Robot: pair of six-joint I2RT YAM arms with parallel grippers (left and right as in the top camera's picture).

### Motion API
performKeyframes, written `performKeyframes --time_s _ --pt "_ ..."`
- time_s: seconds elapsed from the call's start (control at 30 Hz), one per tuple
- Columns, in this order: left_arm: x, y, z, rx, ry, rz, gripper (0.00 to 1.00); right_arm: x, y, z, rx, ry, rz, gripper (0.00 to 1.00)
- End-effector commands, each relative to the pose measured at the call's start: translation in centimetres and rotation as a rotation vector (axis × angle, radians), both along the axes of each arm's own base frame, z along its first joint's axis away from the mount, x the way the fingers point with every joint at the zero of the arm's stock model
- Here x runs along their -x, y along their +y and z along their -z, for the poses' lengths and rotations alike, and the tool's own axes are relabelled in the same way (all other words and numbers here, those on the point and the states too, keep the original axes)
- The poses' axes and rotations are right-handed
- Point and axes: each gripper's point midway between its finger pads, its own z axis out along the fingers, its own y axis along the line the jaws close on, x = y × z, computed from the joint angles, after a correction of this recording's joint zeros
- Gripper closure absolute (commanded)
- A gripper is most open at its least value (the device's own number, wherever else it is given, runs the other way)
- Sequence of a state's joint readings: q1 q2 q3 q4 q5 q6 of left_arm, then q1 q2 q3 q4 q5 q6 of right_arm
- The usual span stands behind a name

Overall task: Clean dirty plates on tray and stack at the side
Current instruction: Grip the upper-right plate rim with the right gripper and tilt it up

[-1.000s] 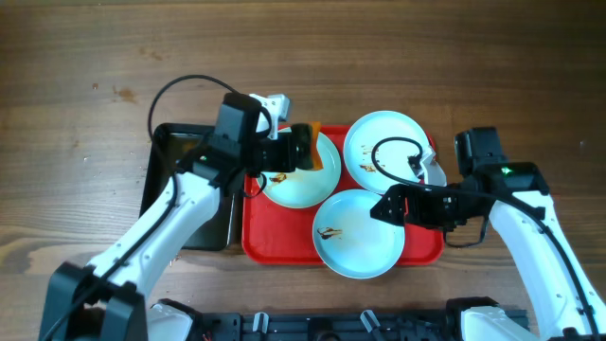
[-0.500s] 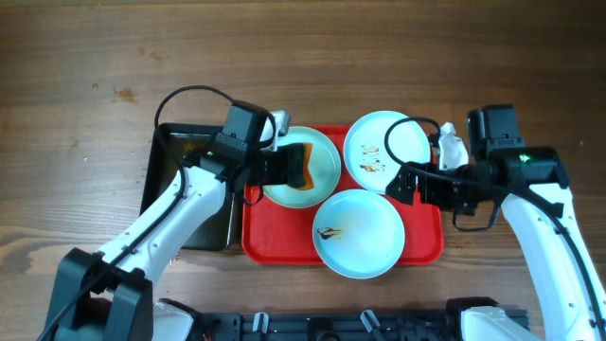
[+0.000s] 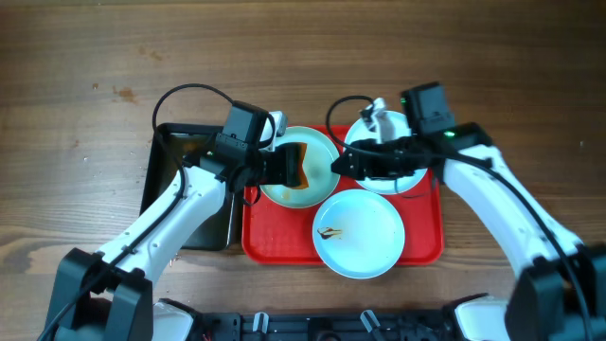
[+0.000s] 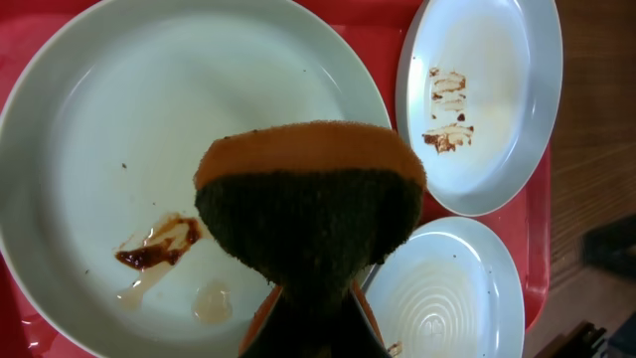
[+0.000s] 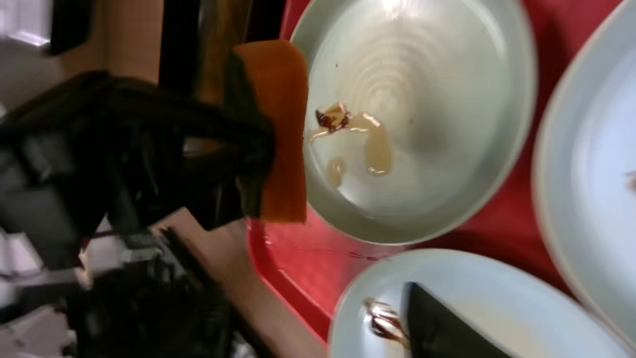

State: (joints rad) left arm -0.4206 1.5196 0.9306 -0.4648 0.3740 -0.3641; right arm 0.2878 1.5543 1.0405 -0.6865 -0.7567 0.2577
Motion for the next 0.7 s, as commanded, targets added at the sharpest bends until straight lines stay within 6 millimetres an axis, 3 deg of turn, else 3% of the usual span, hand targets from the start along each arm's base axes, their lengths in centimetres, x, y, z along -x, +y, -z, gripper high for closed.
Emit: performKeyframes --time_s 0.0,0.13,0.2,0.37,0.47,0.67 --pt "-0.7 -0.1 -0.6 -0.006 -0.033 0.010 0.96 -0.2 1.2 1.7 -0.024 0.154 0.061 0.49" --pt "-0.9 0.3 -0.4 -0.027 -0.039 -0.003 0.96 -0.6 -0.2 4.0 0.084 0.229 0.169 0.51" --pt "-1.1 0.6 -0.3 -0.047 -0.047 -0.016 0.96 -0.6 -0.9 4.6 0.132 0.265 0.227 0.45" --pt "-1.4 1.8 0.3 -0.113 -0.053 -0.050 0.96 -0.4 -2.0 5.7 0.203 0.310 0.310 0.43" --pt "-1.3 2.0 0.3 -0.121 -0.051 -0.053 0.96 -0.2 -2.1 6.3 0.206 0.310 0.311 0.42" --pt "-1.3 2.0 0.4 -0.122 -0.050 -0.053 0.96 0.0 -1.0 6.8 0.199 0.287 0.286 0.53"
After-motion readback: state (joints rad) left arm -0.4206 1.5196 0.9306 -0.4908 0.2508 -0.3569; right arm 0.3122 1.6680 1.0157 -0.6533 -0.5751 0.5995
